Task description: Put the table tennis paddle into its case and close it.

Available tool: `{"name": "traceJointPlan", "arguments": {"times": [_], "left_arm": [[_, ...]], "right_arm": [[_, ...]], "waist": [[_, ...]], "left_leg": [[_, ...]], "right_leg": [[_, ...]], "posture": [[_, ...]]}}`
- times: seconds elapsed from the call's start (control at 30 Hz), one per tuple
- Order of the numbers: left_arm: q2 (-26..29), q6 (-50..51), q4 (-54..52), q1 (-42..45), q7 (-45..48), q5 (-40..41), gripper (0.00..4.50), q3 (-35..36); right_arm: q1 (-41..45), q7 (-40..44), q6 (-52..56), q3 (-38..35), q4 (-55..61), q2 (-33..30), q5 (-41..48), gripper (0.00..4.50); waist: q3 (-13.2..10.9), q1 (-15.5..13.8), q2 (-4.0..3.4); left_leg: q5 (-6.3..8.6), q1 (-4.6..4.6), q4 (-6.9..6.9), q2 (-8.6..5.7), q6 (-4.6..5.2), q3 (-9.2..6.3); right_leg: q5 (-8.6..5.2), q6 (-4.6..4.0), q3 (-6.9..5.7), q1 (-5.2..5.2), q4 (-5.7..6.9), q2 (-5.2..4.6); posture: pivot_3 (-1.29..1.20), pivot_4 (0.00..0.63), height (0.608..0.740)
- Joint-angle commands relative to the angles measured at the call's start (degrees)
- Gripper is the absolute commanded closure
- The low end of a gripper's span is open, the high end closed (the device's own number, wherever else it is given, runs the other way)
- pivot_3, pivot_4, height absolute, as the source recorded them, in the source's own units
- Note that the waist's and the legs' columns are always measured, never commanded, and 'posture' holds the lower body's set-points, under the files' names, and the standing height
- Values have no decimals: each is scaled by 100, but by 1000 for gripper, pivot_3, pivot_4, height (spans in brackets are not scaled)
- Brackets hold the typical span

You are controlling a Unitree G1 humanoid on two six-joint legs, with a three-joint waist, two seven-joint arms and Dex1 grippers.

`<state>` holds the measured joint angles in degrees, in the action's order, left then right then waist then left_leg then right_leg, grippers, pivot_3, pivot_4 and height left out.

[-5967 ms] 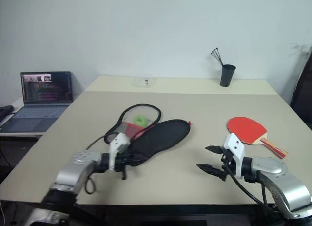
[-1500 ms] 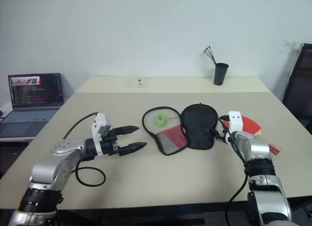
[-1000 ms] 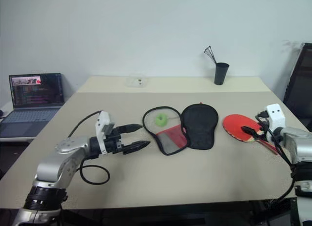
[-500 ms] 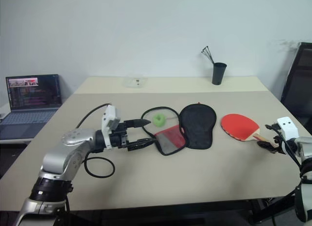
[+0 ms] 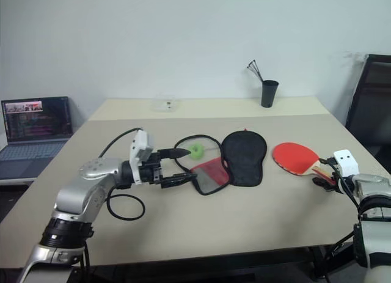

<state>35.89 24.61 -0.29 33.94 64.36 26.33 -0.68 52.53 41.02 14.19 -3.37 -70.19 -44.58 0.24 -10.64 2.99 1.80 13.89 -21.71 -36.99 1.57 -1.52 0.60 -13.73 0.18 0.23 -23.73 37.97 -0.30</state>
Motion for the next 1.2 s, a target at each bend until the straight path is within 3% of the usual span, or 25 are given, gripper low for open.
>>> {"name": "traceJointPlan", "arguments": {"times": [0.03,0.2,0.33,0.43,0.57,0.7,0.87,1.03,1.07,1.2], "left_arm": [[86,-87,-107,67,4,3,0,108],[83,-129,-104,8,-8,-3,0,115],[70,-127,-126,-19,-30,-1,0,112],[68,-126,-146,-55,-41,2,0,118],[65,-110,-201,-122,-71,24,0,139],[49,-106,-254,-200,-99,44,0,140],[45,-117,-231,-193,-108,41,0,116],[49,-134,-200,-153,-88,23,0,93],[52,-129,-201,-149,-88,26,0,96],[73,-99,-253,-164,-100,47,0,121]], "right_arm": [[66,76,77,-89,-34,48,31,1571],[105,22,288,-190,102,-8,96,2967],[54,147,564,-250,448,-36,183,3422],[-191,305,931,-261,1048,-61,280,3422],[-1010,338,1870,-400,2739,-62,563,3422],[-1869,-62,2821,-705,4423,103,867,3422],[-2223,-606,3322,-876,5273,424,971,3422],[-2093,-956,3028,-1013,5061,635,936,1782],[-2052,-991,2957,-1020,4990,661,932,1602],[-1868,-1128,2700,-1007,4584,745,914,1602]], "waist": [[0,6,0],[0,25,0],[-1,21,-1],[0,20,-1],[0,9,-1],[0,-8,-2],[0,-6,-1],[0,0,-1],[0,-1,-1],[0,-1,-1]], "left_leg": [[0,0,1,3,0,0],[1,-1,5,9,0,5],[0,-1,3,5,0,10],[1,-7,4,5,0,14],[1,-22,9,9,1,15],[2,-22,10,11,0,10],[1,-15,5,9,0,12],[2,-16,5,8,0,19],[2,-17,5,8,0,20],[2,-18,5,6,0,26]], "right_leg": [[0,0,1,0,-2,4],[0,-1,10,-6,-5,12],[0,-1,16,-7,-3,9],[0,0,22,-19,-2,9],[0,0,32,-40,2,11],[-1,1,35,-43,2,11],[0,3,41,-41,9,11],[1,3,42,-41,6,13],[1,3,42,-41,5,13],[1,3,44,-41,5,13]], "posture": [[0,150,740],[0,150,740],[0,150,740],[0,150,740],[0,150,740],[0,150,740],[0,150,740],[0,150,740],[0,150,740],[0,150,740]]}}
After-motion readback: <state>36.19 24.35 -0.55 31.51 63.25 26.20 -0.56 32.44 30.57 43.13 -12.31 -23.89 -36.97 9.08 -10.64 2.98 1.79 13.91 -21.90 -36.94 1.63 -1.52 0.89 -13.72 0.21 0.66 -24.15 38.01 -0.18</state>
